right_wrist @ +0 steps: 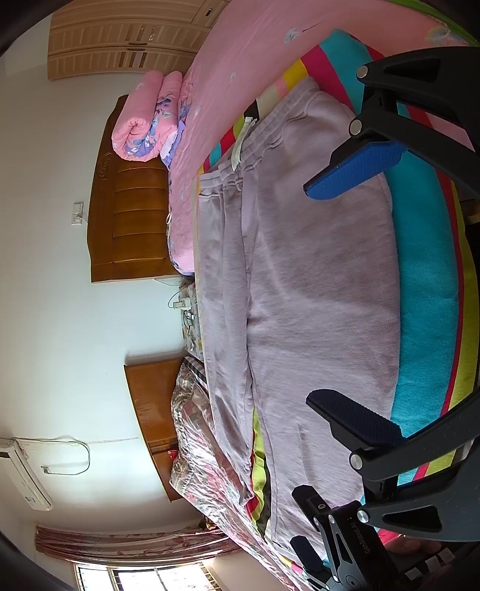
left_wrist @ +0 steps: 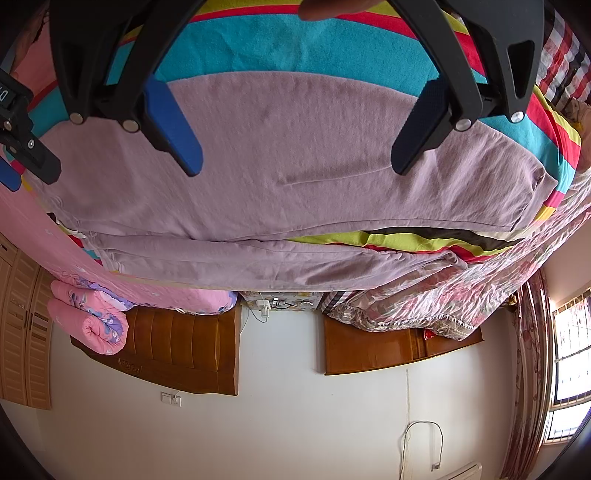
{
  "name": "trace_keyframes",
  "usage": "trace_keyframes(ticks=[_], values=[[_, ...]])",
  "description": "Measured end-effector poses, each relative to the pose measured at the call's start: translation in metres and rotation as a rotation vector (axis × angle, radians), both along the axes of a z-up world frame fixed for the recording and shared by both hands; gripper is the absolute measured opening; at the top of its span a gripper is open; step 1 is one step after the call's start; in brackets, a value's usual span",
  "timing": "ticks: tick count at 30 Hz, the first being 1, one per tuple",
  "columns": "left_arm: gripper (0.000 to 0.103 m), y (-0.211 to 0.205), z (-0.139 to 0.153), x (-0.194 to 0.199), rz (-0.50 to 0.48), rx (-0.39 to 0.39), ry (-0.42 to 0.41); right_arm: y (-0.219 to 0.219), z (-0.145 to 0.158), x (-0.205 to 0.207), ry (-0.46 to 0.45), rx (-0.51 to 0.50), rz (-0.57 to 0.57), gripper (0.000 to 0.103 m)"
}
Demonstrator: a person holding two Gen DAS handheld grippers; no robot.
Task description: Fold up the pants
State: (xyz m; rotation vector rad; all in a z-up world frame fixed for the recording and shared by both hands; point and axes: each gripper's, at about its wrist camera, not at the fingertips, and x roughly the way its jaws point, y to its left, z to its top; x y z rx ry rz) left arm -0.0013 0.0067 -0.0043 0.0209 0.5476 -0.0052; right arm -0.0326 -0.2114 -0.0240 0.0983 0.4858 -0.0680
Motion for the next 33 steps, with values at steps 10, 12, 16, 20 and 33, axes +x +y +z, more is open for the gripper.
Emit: trace_keyframes(ticks=[10,12,16,20,33], values=[[0.102,0.000,0.000,0.000,0.000,0.000,0.002,0.000,0.000,0.001,0.002,0.002,0.001,0.099],[0.102,0.000,0.000,0.000,0.000,-0.001,0.002,0.001,-0.001,0.000,0.003,0.002,0.000,0.099],[0.102,0.000,0.000,0.001,0.000,-0.001,0.002,0.001,-0.001,0.000,0.004,0.002,0.001,0.099],[0.102,0.000,0.000,0.001,0.000,0.000,0.001,0.002,-0.003,-0.001,0.005,0.002,0.002,0.099],[0.102,0.003,0.004,0.012,-0.021,0.029,-0.016,0.000,-0.003,0.011,0.038,-0.047,0.050,0.099]])
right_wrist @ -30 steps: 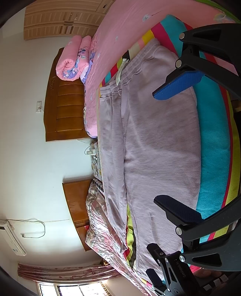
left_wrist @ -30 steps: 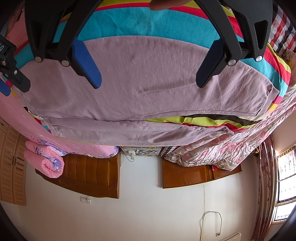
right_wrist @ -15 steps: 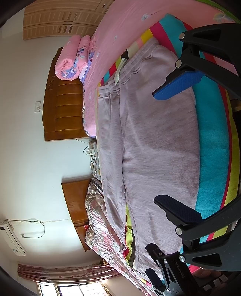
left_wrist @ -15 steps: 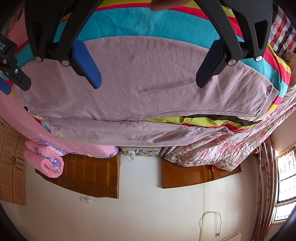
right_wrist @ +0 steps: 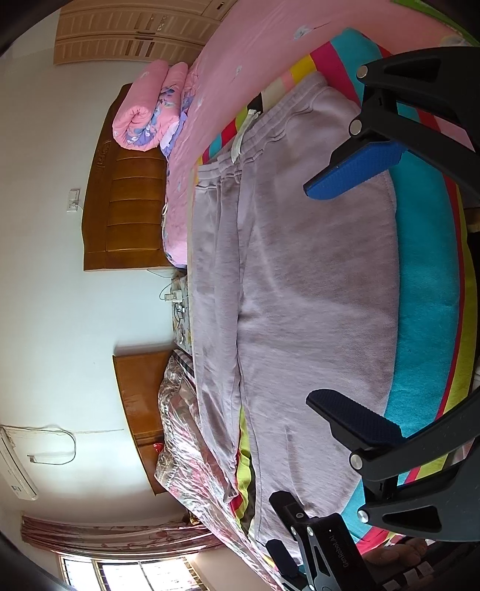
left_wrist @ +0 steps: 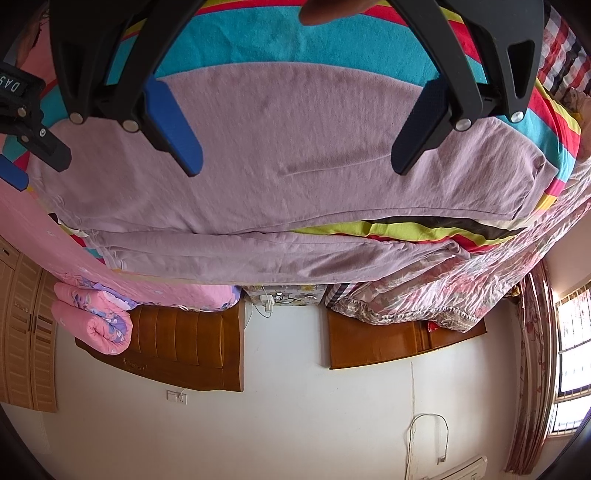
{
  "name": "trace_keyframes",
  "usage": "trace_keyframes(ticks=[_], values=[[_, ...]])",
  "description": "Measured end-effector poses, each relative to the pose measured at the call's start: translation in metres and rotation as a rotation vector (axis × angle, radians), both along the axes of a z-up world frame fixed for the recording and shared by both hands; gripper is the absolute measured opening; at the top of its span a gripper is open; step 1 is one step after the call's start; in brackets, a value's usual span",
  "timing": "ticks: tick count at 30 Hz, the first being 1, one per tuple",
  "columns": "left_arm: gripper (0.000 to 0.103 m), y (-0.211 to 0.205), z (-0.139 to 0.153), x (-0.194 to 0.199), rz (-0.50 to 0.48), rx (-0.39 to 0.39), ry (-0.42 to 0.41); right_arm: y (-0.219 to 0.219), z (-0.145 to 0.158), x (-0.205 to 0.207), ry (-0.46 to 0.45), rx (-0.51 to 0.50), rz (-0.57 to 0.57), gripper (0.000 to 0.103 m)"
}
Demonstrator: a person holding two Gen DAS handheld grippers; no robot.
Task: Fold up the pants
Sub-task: 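Move the right tool to the sweatpants' cuffs and close on them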
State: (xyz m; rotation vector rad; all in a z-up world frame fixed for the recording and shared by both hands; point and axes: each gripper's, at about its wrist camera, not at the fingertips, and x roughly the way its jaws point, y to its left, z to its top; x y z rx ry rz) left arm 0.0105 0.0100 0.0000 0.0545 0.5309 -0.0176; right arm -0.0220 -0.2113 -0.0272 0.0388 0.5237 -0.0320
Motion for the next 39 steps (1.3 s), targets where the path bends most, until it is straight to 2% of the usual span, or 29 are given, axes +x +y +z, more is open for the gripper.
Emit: trace_keyframes(ticks=[4,6,8,10,13,16,18,20,23,26,28,30,32,34,35,37,38,39], values=[[0.102,0.000,0.013,0.024,0.012,0.073,-0.033,-0.006,0.013,0.030,0.002,-0.070,0.055,0.099],[0.102,0.002,0.023,0.045,0.018,0.093,-0.047,-0.014,0.024,0.057,0.001,-0.093,0.084,0.099],[0.102,0.005,0.032,0.073,0.013,0.088,-0.025,-0.024,0.032,0.093,0.022,-0.095,0.110,0.099],[0.102,0.010,0.036,0.111,-0.010,0.042,0.061,-0.036,0.037,0.137,0.059,-0.084,0.144,0.099],[0.102,0.011,0.029,0.171,-0.097,-0.023,0.238,-0.052,0.034,0.215,0.156,-0.048,0.225,0.099],[0.102,0.011,0.020,0.217,-0.121,-0.104,0.314,-0.054,0.026,0.291,0.227,-0.089,0.312,0.099],[0.102,0.006,0.015,0.241,-0.168,-0.154,0.334,-0.051,0.017,0.338,0.262,-0.139,0.376,0.099],[0.102,0.003,0.013,0.265,-0.162,-0.198,0.322,-0.047,0.007,0.384,0.310,-0.138,0.446,0.099],[0.102,0.004,0.009,0.290,-0.117,-0.320,0.264,-0.038,-0.010,0.440,0.366,-0.131,0.541,0.099],[0.102,0.002,-0.003,0.318,-0.083,-0.361,0.307,-0.029,-0.033,0.484,0.429,-0.132,0.613,0.099],[0.102,-0.006,-0.009,0.331,-0.114,-0.310,0.320,-0.022,-0.045,0.503,0.462,-0.135,0.664,0.094],[0.102,-0.015,-0.012,0.341,-0.150,-0.222,0.323,-0.018,-0.053,0.514,0.494,-0.117,0.720,0.083],[0.102,-0.020,-0.019,0.346,-0.165,-0.182,0.330,-0.013,-0.053,0.513,0.480,-0.129,0.766,0.079],[0.102,-0.019,-0.024,0.352,-0.170,-0.185,0.349,-0.010,-0.050,0.508,0.468,-0.127,0.809,0.061],[0.102,-0.016,-0.026,0.355,-0.175,-0.200,0.364,-0.008,-0.049,0.504,0.460,-0.130,0.817,0.043],[0.102,-0.009,-0.031,0.363,-0.168,-0.240,0.392,-0.006,-0.047,0.494,0.451,-0.161,0.810,0.033],[0.102,-0.006,-0.032,0.365,-0.162,-0.260,0.392,-0.004,-0.044,0.489,0.437,-0.186,0.795,0.022],[0.102,-0.004,-0.032,0.368,-0.155,-0.275,0.389,-0.001,-0.040,0.481,0.414,-0.211,0.770,0.017]])
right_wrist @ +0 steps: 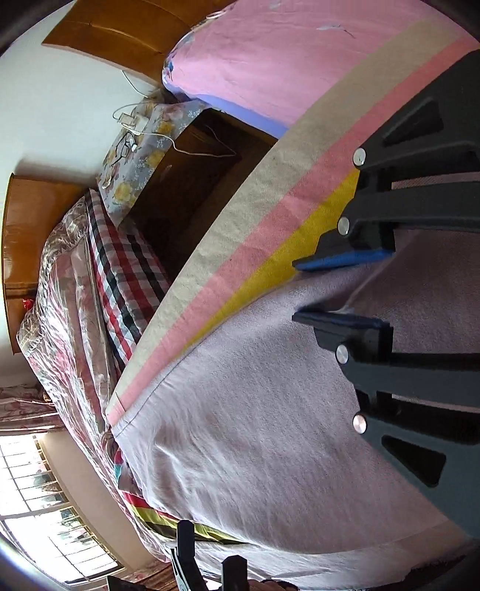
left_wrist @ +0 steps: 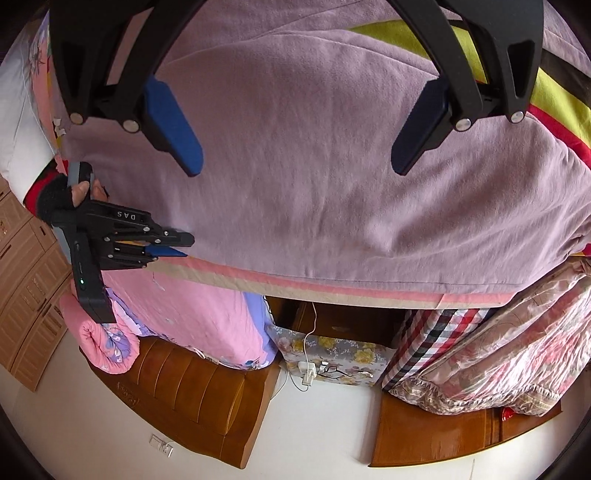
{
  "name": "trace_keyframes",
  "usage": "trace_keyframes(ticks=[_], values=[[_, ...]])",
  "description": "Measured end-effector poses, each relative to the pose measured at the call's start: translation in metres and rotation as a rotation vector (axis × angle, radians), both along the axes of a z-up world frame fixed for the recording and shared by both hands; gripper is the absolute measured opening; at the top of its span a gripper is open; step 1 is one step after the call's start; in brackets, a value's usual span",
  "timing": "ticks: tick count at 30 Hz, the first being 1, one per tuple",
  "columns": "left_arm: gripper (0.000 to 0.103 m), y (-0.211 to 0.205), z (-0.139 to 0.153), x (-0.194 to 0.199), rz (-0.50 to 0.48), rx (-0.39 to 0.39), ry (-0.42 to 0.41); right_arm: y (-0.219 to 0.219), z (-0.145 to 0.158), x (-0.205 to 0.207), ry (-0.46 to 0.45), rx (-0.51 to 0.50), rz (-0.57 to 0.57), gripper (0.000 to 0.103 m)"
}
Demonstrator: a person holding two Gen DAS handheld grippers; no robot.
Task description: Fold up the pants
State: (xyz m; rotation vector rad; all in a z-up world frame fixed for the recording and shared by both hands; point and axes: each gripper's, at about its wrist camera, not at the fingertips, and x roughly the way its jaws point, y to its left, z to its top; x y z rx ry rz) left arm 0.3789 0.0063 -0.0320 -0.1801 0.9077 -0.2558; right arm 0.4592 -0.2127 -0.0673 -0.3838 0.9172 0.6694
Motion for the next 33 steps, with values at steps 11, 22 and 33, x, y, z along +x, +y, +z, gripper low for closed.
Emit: trace_keyframes(ticks=[11,22,33], values=[[0.102,0.043,0.036,-0.058,0.126,0.023,-0.063,0.037,0.072,-0.231,-0.417,-0.039,-0.130,0.011],[0.102,0.039,-0.007,-0.165,0.047,0.059,0.000,0.006,0.012,-0.375,-0.169,0.234,-0.580,0.052],[0.102,0.034,-0.008,-0.168,0.043,0.018,0.009,-0.156,-0.016,-0.366,0.023,0.606,-1.125,0.054]])
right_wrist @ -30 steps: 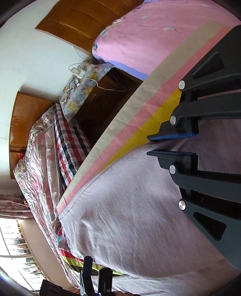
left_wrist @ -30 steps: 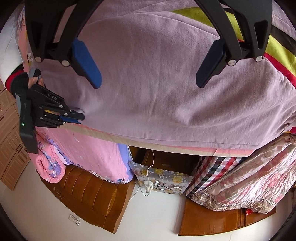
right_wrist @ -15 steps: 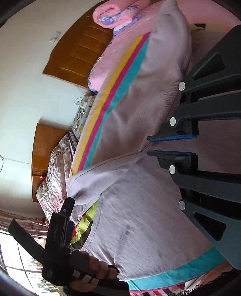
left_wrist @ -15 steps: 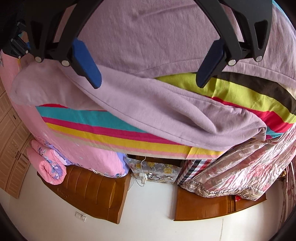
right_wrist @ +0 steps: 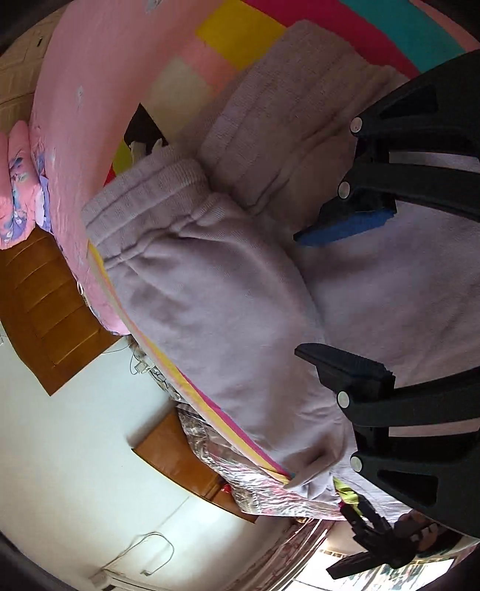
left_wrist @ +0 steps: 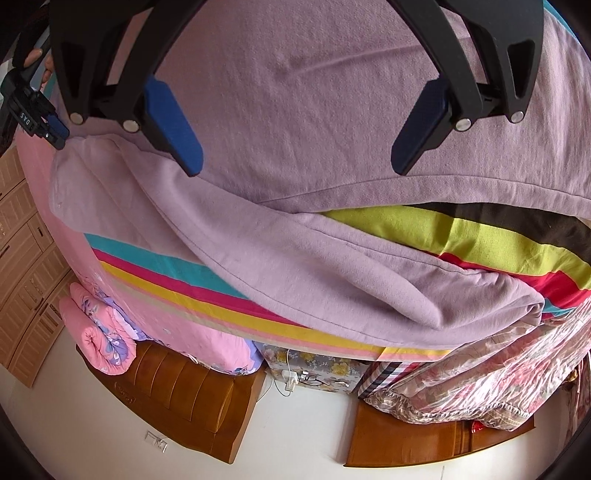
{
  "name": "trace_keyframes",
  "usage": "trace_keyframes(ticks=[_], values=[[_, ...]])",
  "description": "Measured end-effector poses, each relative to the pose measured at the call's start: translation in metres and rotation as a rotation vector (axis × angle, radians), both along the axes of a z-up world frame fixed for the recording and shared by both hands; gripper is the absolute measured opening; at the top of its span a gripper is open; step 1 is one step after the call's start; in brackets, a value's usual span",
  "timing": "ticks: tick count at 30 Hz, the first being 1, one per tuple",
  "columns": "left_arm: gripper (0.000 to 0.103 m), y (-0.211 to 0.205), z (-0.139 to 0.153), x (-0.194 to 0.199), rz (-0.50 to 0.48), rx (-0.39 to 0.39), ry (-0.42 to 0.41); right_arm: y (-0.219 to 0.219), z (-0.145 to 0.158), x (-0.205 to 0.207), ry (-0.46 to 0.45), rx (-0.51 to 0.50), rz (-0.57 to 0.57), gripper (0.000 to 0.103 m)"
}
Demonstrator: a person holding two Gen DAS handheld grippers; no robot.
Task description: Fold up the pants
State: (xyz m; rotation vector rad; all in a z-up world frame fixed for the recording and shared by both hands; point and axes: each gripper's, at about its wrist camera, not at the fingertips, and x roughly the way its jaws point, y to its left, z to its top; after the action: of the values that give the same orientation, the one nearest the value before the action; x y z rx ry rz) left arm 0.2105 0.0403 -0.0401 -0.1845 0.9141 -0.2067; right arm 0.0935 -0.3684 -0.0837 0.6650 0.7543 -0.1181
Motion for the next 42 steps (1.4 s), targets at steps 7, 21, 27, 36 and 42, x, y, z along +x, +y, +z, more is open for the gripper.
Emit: trace_keyframes(ticks=[7,21,27,36,42], values=[[0.102,-0.006,0.008,0.015,0.001,-0.005,0.009,-0.023,-0.004,0.022,0.003,0.039,-0.042,0.035],[0.101,-0.021,0.029,0.171,0.086,-0.106,0.352,-0.026,-0.016,0.007,-0.061,0.048,-0.032,0.014],[0.069,-0.021,-0.005,0.214,0.155,-0.030,0.526,-0.034,-0.019,0.001,-0.088,0.088,-0.020,0.014],[0.006,0.021,0.027,0.136,0.166,-0.110,0.262,-0.036,-0.009,-0.004,-0.107,0.068,0.007,0.014],[0.006,0.048,0.076,-0.026,0.109,-0.135,-0.035,-0.038,0.038,-0.024,-0.187,0.037,0.048,0.012]])
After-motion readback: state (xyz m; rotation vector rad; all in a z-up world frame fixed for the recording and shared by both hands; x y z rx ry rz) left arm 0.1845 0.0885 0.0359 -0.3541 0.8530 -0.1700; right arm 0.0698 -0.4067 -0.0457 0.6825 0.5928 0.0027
